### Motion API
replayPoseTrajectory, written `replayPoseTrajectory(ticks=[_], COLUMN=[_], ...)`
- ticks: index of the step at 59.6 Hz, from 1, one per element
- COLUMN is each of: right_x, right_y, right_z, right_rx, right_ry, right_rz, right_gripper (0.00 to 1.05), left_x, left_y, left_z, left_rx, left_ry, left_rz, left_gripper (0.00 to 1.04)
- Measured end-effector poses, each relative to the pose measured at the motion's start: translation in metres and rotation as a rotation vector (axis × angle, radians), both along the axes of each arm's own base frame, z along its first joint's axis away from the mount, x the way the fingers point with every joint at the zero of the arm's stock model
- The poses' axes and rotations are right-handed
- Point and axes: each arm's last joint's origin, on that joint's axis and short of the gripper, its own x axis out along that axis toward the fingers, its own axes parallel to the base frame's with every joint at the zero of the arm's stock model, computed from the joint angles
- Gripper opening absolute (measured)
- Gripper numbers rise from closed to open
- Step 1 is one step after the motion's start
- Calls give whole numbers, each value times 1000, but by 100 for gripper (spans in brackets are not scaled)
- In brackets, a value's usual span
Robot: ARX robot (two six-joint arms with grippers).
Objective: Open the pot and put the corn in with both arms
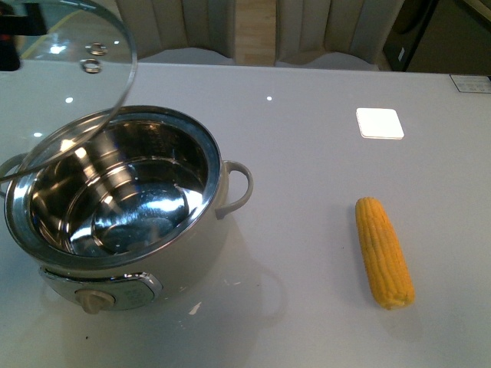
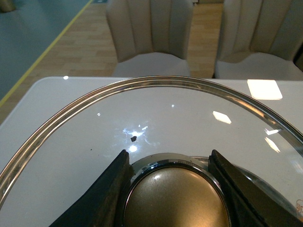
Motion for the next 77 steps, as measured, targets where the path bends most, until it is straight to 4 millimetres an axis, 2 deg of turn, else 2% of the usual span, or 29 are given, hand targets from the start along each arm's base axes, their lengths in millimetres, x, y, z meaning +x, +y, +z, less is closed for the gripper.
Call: replayPoseTrajectory(ticks=[15,21,28,48,77], right_x=[0,0,0,0,0], right_y=[0,0,0,0,0], right_z=[0,0,0,0,0], right_rx=[0,0,0,0,0], right_ry=[0,0,0,0,0], right_rz=[0,0,0,0,0], right_gripper=[96,96,96,96,96], left_x=[-8,-12,-14,6,33], left_y=[92,140,165,186,180], left_z=[-9,-35,-61,-133,-194], left_rx=[-5,-7,-16,-57,-37], left_ry=[-17,23,47,124,182], left_rz=[222,356,426,429,385], left_gripper=[44,44,44,44,44])
